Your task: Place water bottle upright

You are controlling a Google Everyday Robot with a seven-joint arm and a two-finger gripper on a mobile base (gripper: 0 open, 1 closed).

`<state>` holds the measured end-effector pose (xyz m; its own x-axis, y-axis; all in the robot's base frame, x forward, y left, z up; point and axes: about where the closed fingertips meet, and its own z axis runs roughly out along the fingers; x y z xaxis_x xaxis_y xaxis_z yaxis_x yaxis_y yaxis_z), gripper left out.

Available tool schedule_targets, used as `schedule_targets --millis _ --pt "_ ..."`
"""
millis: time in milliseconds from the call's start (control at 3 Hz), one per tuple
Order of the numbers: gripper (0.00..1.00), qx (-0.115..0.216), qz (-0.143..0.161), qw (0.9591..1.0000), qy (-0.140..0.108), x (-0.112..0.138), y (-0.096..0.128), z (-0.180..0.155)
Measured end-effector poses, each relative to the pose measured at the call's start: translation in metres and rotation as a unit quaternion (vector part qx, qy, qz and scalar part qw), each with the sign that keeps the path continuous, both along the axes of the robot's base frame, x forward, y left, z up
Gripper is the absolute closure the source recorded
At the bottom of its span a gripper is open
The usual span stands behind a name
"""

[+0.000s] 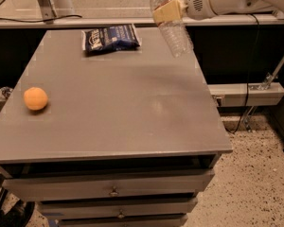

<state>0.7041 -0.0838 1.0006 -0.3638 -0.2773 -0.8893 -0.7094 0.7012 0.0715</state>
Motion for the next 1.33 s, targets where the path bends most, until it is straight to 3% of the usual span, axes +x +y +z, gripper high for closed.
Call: schedule_targets --millis 333,667,1000,1333 --pt "1.00 0.071 0.033 0.9952 -0.059 0.003 0.013 0.015" --pt "1.00 0.075 0.058 0.9921 -0.081 -0.003 0.032 0.023" --pt "1.00 0.075 0.056 0.9924 -0.079 -0.002 0.030 0.022" --pt "1.00 0.107 0.060 0.9866 -0.107 -0.002 0.028 0.025"
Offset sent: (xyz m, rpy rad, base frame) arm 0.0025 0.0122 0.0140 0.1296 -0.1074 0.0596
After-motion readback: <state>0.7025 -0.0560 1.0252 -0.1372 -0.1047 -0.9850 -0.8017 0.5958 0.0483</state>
